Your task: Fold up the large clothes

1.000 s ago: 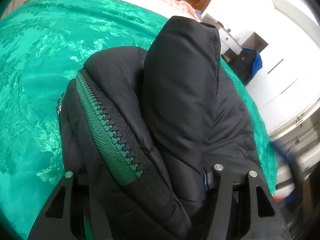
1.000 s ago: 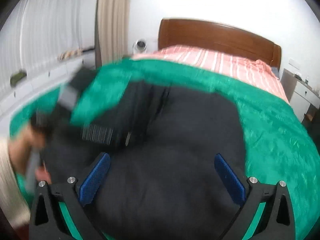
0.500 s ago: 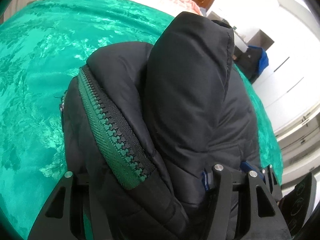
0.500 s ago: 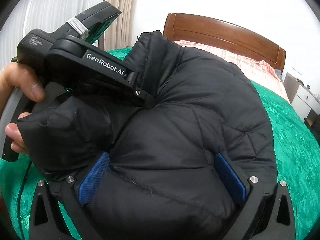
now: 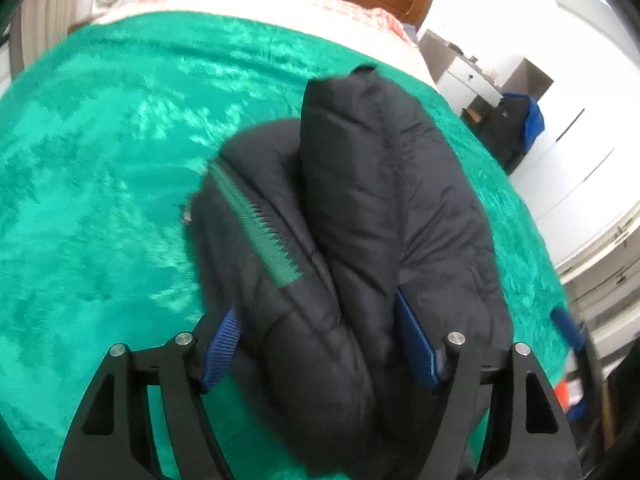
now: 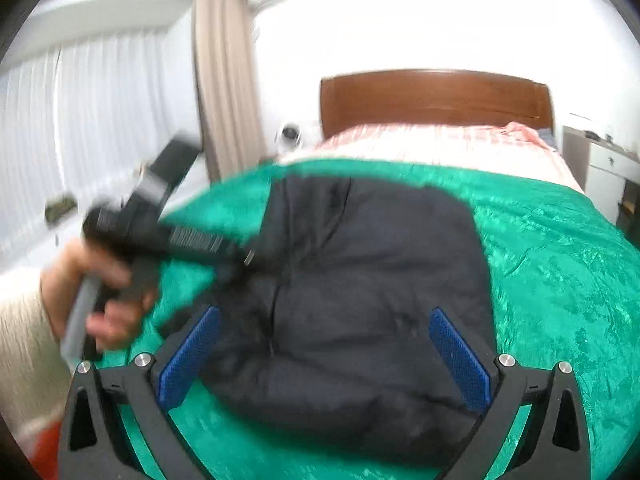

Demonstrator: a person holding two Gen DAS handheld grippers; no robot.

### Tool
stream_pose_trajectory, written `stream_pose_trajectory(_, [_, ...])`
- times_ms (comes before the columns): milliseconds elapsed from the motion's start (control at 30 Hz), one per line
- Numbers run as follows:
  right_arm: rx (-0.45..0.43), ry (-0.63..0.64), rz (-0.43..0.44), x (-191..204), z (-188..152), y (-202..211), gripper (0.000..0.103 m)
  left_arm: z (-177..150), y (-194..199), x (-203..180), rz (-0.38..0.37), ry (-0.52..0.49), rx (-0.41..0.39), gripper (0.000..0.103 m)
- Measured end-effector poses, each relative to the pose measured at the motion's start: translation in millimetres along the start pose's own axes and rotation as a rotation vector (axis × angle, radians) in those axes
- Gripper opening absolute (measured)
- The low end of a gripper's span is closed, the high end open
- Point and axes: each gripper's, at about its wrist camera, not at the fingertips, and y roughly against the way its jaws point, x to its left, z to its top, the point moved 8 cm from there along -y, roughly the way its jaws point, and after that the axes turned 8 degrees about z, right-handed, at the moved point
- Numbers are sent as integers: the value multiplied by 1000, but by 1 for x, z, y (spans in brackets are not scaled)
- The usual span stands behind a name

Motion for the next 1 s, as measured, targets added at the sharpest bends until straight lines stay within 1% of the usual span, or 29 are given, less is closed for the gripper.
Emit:
stream_pose_trajectory(67, [-37, -78, -9, -8, 14, -1, 103, 3, 13, 5, 12, 0, -18, 75])
stream_pose_trajectory(133, [-29, -135, -25, -21, 19, -13, 103, 9, 26, 11, 42, -1, -50, 75])
stream_pose_trajectory(200, [-6, -190, -47, -36, 14, -21, 103, 17, 38, 17, 57, 8, -87, 75])
stream_pose_trajectory(300, [6, -219, -61, -47, 5, -20, 103, 30, 48, 24, 38, 46, -133, 81])
stream_pose_trajectory(367, [13, -190, -55, -40, 4, -17, 103, 45, 46, 21, 14, 68, -152, 84])
stream_pose_trajectory(467, [47, -78, -18, -11, 0, -30, 103, 64, 27, 3, -16, 49, -135, 85])
stream_pose_trajectory(500, [54, -35, -7, 1, -4, -35, 103, 70, 18, -3, -8, 32, -126, 85])
stream_pose_trajectory(533, [71, 43, -10, 16, -11, -44, 103, 76, 7, -8, 17, 20, -119, 85])
stream_pose_trajectory(567, [103, 98, -21, 24, -19, -54, 103, 82, -4, -8, 55, 27, -116, 85])
stream_pose_trajectory(600, [156, 145, -32, 31, -33, -67, 103, 85, -12, -3, 81, 49, -109, 82])
stream_pose_trajectory(633, [195, 166, -50, 33, -47, -77, 103, 86, -25, 6, 105, 94, -86, 78])
stream_pose_trajectory(667, [197, 175, -57, 33, -53, -81, 103, 85, -42, 18, 102, 157, -44, 77])
stream_pose_trajectory(700, [184, 196, -67, 34, -58, -83, 103, 81, -57, 27, 84, 200, -9, 77])
stream_pose_trajectory(733, [178, 213, -73, 35, -60, -85, 103, 79, -67, 32, 90, 210, 4, 77])
stream_pose_trajectory(800, [187, 249, -73, 39, -64, -92, 103, 71, -83, 33, 165, 146, 3, 78])
stream_pose_trajectory(867, [202, 270, -71, 42, -65, -97, 103, 66, -90, 32, 214, 112, 3, 78])
stream_pose_trajectory(933, [216, 263, -63, 41, -65, -98, 103, 66, -94, 35, 220, 129, 15, 82])
stream_pose_trajectory(1000, [230, 240, -40, 41, -58, -96, 102, 65, -92, 36, 216, 136, 20, 83])
